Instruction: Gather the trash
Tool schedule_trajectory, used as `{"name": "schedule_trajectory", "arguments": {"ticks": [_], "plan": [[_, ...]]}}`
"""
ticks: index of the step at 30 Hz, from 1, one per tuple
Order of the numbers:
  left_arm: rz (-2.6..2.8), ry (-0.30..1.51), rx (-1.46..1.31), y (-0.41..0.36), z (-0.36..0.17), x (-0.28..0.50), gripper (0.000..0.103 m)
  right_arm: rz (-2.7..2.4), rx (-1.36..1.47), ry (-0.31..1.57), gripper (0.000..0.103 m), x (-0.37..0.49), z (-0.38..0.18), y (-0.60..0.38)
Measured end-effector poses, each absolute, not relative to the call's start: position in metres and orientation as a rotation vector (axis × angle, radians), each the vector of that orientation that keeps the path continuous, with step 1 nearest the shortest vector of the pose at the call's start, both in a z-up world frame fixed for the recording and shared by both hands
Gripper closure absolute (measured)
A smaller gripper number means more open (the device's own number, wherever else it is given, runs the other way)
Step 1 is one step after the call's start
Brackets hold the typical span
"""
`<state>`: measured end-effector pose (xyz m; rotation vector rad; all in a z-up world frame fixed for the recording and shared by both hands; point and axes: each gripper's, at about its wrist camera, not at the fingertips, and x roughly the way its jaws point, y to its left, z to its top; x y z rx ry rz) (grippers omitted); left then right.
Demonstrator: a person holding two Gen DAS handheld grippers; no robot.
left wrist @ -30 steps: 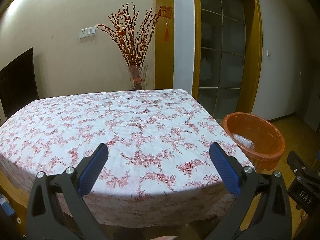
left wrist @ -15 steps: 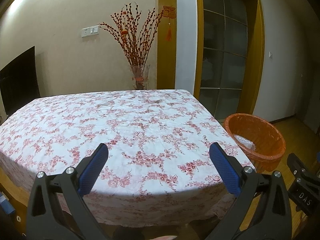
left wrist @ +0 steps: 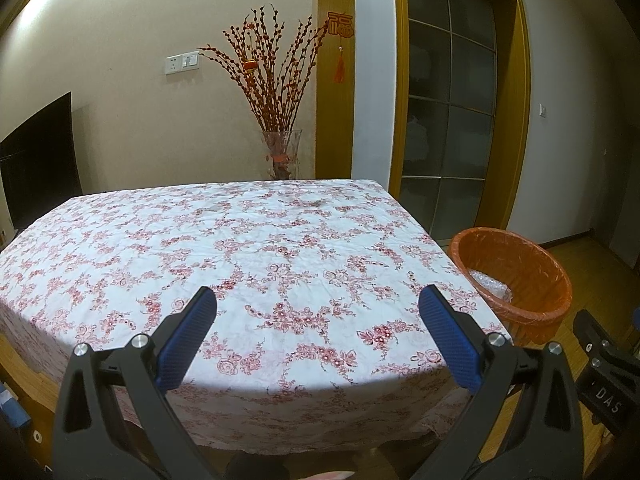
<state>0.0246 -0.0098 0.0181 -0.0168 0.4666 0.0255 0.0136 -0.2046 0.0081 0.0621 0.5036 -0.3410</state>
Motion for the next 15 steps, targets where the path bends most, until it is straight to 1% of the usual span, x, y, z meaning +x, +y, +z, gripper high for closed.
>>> {"name": "schedule_trajectory", "arguments": {"ticks": [15], "plan": [[0.025, 0.467, -0.017, -0.01, 0.0181, 0.0245, 0.004, -0.339, 0.062, 0.505, 0.002, 0.0132, 0.0076, -0.205]]}}
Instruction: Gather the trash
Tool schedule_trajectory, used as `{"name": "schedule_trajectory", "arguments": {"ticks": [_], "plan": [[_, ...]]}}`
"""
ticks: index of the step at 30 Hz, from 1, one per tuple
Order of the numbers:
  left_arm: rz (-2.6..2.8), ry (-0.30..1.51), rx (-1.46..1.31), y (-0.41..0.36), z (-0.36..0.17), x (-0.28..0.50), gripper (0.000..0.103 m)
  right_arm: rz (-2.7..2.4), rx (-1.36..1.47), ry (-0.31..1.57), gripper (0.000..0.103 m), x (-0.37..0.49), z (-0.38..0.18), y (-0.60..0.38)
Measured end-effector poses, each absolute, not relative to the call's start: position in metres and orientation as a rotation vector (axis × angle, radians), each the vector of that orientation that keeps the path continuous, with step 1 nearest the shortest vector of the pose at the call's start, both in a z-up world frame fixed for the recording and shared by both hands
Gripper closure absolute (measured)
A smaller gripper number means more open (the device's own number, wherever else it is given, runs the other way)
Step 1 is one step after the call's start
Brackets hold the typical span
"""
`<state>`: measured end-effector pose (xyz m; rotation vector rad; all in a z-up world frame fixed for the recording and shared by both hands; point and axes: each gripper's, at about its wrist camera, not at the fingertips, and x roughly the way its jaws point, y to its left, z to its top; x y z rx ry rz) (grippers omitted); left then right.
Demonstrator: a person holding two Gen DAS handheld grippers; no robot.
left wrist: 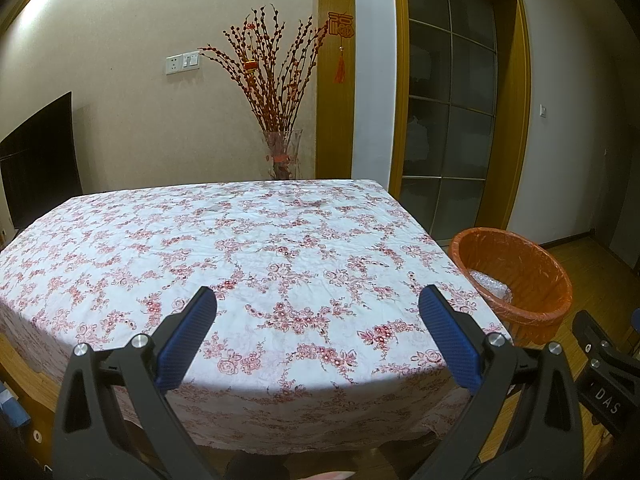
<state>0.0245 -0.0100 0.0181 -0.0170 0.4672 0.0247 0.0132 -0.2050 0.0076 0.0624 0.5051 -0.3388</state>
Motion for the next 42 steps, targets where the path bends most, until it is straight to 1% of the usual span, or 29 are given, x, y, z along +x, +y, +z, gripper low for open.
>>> {"name": "schedule_trajectory", "arguments": {"ticks": [42], "plan": [[0.028, 0.468, -0.016, -0.0115, 0.0178, 0.0236, 0.004, -0.339, 0.066, 0.51, 0.002, 0.0132, 0.005, -0.2045]]}}
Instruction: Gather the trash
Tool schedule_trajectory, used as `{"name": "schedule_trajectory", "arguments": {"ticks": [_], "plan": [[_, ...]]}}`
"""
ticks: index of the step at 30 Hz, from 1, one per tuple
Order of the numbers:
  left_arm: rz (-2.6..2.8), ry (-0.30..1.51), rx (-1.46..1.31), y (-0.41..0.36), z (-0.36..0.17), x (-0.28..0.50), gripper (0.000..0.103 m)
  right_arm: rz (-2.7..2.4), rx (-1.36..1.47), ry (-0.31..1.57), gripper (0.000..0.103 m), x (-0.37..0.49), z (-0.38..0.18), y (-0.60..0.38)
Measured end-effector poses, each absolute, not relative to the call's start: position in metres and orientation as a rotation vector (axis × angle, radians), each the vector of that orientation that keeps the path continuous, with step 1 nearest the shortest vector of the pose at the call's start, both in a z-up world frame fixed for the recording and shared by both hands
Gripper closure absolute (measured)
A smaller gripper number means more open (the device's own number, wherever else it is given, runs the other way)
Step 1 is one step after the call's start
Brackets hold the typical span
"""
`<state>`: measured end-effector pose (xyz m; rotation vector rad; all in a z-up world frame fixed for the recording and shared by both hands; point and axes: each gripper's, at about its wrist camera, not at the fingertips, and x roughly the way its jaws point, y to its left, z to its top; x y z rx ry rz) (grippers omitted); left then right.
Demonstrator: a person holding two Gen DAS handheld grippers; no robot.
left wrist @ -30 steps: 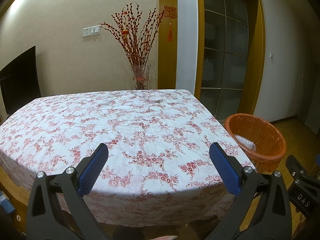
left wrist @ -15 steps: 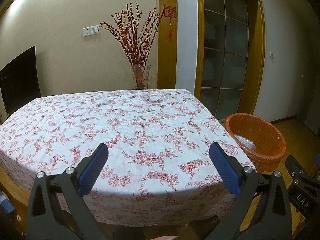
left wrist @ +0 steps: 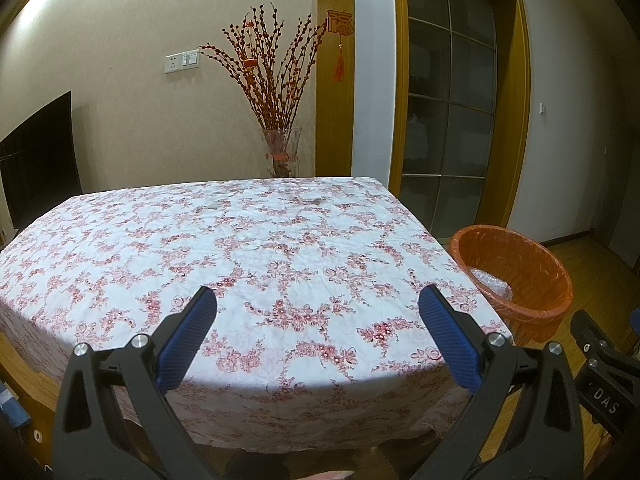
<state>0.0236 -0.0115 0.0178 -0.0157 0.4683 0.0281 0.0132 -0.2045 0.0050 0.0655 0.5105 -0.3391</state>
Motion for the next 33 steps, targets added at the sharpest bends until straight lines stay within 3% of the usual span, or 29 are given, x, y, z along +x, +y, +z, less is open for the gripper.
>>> {"name": "schedule_trajectory", "arguments": {"ticks": [33], "plan": [[0.026, 0.472, -0.01, -0.0105, 0.0145, 0.0237, 0.004, -0.336, 0.069, 0.516, 0.002, 0.0131, 0.0029, -0.2051]]}}
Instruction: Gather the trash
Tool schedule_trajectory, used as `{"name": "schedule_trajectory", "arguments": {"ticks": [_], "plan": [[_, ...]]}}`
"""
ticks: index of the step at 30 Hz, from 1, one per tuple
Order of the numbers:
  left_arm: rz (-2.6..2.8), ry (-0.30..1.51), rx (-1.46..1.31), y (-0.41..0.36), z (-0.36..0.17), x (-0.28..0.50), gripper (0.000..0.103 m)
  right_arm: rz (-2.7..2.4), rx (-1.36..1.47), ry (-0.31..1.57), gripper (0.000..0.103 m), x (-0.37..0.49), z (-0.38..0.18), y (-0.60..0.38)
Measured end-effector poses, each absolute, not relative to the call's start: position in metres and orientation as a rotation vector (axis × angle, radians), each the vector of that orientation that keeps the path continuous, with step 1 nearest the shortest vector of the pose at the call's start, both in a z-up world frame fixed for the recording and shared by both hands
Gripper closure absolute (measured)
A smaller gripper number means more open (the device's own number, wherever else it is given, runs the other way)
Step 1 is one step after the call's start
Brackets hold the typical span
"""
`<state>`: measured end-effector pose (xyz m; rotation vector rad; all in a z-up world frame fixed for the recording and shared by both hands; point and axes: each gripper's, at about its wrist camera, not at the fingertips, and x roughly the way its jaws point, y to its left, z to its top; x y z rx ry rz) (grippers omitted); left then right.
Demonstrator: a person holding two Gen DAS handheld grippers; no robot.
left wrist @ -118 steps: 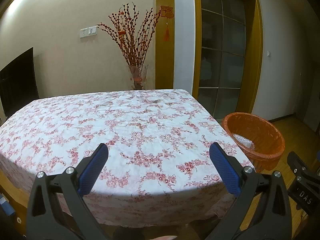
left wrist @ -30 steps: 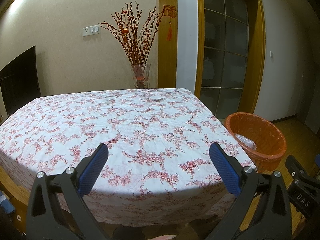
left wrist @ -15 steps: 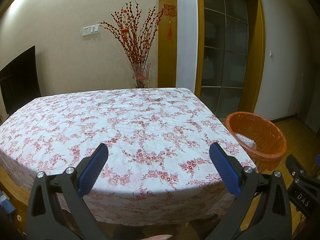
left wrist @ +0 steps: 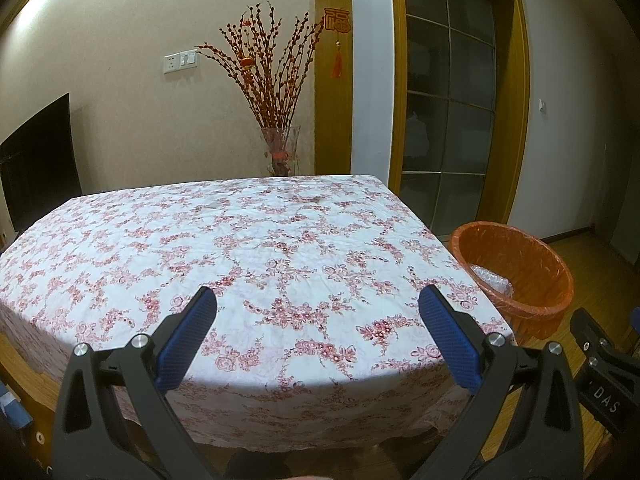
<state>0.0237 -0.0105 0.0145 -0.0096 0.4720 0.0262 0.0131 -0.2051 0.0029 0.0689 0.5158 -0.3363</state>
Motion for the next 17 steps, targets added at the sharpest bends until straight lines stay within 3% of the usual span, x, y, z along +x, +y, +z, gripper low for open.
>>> {"name": "schedule_trajectory", "arguments": {"ticks": [17], "plan": [[0.021, 0.477, -0.006, -0.01, 0.0156, 0.0253, 0.004, -0.335, 0.07, 0.518, 0.002, 0.0135, 0.0019, -0.2047]]}}
